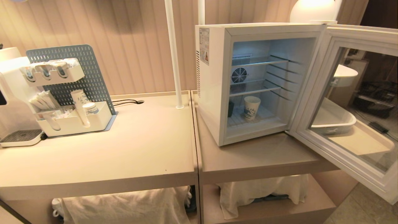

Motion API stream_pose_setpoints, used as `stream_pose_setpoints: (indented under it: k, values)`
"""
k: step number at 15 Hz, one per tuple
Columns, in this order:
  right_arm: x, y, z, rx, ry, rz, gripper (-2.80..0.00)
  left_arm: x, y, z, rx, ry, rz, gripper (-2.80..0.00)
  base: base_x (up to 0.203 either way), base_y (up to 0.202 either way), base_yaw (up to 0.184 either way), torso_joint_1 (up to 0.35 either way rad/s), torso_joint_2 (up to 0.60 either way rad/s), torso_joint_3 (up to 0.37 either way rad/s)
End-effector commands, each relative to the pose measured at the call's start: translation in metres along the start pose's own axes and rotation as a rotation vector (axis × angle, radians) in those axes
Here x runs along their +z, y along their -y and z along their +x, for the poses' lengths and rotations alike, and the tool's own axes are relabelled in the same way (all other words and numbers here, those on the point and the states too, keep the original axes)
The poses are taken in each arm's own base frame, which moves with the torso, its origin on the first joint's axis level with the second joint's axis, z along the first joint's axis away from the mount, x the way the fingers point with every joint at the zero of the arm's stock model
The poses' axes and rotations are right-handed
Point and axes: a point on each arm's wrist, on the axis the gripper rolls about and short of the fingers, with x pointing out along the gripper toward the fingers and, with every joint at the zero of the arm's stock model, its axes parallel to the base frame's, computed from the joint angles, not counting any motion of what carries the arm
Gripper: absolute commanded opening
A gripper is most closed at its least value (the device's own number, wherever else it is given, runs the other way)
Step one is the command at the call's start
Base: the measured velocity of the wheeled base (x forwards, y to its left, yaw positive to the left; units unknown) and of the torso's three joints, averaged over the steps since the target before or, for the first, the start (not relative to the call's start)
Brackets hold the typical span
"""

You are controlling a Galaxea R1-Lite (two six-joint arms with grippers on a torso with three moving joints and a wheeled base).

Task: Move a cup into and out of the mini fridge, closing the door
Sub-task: Place the yoghurt on the table

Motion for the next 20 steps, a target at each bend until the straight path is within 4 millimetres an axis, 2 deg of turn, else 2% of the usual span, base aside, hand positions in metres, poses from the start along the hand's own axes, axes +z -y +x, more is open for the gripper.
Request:
stream_pose_setpoints:
  k: [1, 4, 13, 20]
  values:
    - [-0.0200, 0.0011, 0.0050, -0.001, -0.056, -0.012, -2.80, -0.0004, 0.0000, 0.0002, 0.001, -0.003, -0.001, -2.80, 0.000, 0.000, 0.000, 0.000, 0.00, 0.000]
    - [-0.0230, 0.0018, 0.0032, -0.026, -0.128, -0.049, -2.80, -0.0004, 0.0000, 0.0002, 0.001, -0.003, -0.001, -2.80, 0.000, 0.000, 0.000, 0.000, 0.00, 0.000]
    - [-0.0230, 0.0017, 0.0028, -0.019, -0.135, -0.063, -2.80, -0.0004, 0.0000, 0.0002, 0.001, -0.003, -0.001, -2.80, 0.000, 0.000, 0.000, 0.000, 0.00, 0.000]
    - [-0.0229, 0.0017, 0.0028, -0.019, -0.133, -0.063, -2.80, -0.0004, 0.0000, 0.0002, 0.001, -0.003, -0.001, -2.80, 0.000, 0.159, -0.002, 0.002, 0.00, 0.003]
